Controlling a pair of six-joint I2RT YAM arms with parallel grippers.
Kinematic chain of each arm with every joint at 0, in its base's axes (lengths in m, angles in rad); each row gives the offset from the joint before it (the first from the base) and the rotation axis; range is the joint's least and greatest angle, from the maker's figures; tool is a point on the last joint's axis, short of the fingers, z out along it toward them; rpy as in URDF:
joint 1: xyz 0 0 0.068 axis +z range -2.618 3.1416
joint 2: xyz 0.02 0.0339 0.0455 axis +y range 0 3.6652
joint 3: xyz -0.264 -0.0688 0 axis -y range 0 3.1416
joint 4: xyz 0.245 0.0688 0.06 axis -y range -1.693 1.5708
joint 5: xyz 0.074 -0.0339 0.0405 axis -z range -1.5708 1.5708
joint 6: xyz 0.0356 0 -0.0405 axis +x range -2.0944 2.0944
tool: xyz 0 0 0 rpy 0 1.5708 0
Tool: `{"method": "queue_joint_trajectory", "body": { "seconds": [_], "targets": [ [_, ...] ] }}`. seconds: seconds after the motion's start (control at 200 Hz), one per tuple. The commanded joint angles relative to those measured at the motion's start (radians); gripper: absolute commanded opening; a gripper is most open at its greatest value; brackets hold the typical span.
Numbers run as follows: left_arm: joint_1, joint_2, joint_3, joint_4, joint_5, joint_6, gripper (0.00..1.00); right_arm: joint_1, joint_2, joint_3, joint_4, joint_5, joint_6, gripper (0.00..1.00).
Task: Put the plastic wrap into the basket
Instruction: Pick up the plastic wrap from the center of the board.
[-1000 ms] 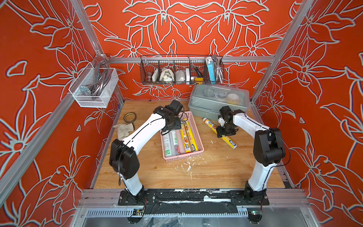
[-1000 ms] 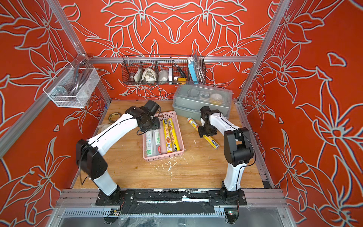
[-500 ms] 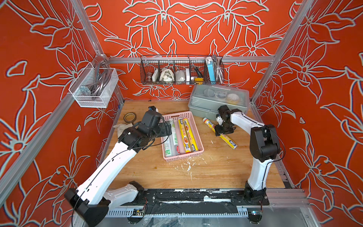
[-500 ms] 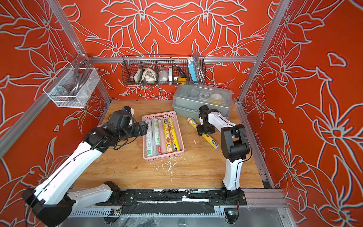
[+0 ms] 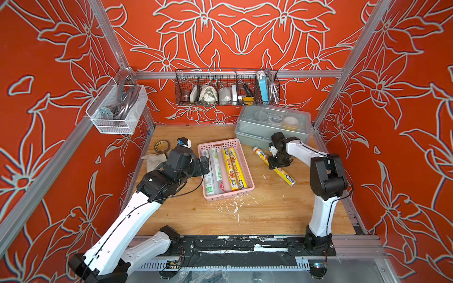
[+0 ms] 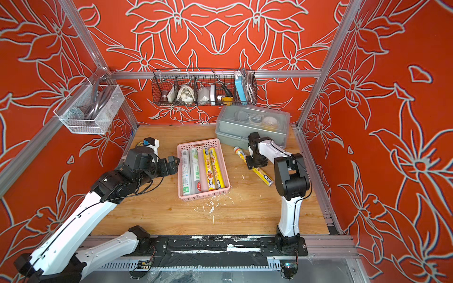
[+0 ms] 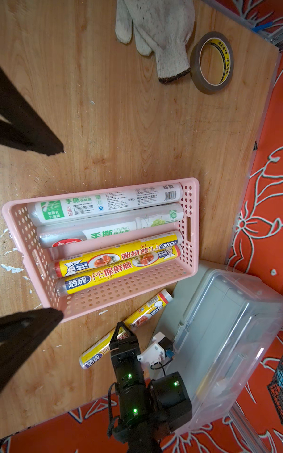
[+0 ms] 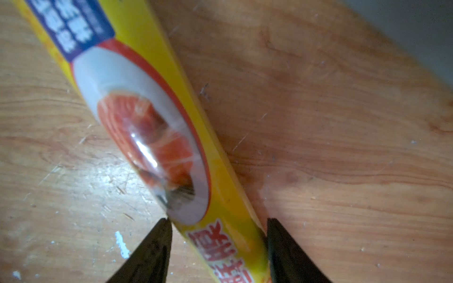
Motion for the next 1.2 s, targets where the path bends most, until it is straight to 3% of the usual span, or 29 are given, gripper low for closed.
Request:
{"method": "queue_joint_trajectory", "body": {
  "seconds": [0.0,0.14,0.525,0.751,0.941,1.111,1.196],
  "targets": [
    [0.004,0.002,-0.006,0.025,0.005,-0.003,0.97,-0.004,0.028,-0.03,0.01,0.0,0.02,0.59],
    [0.004,-0.002,-0.02,0.04,0.007,0.0,0.97,-0.001,0.021,-0.059,0.026,-0.016,0.033,0.56],
    [0.008,0.008,-0.03,0.055,0.015,-0.001,0.97,0.018,-0.048,-0.103,0.018,-0.013,0.042,0.36],
    [0.012,-0.007,-0.028,0.047,0.008,0.011,0.97,0.048,-0.161,-0.138,-0.032,-0.047,0.053,0.29],
    [0.015,-0.007,-0.028,0.052,0.015,0.005,0.97,0.066,-0.262,-0.136,-0.099,-0.067,0.122,0.28],
    [0.015,-0.013,-0.03,0.05,0.015,0.004,0.97,0.089,-0.362,-0.126,-0.103,-0.135,0.213,0.27],
    [0.015,-0.019,-0.032,0.049,0.013,0.005,0.97,0.108,-0.398,-0.108,-0.081,-0.208,0.292,0.21]
  ]
}}
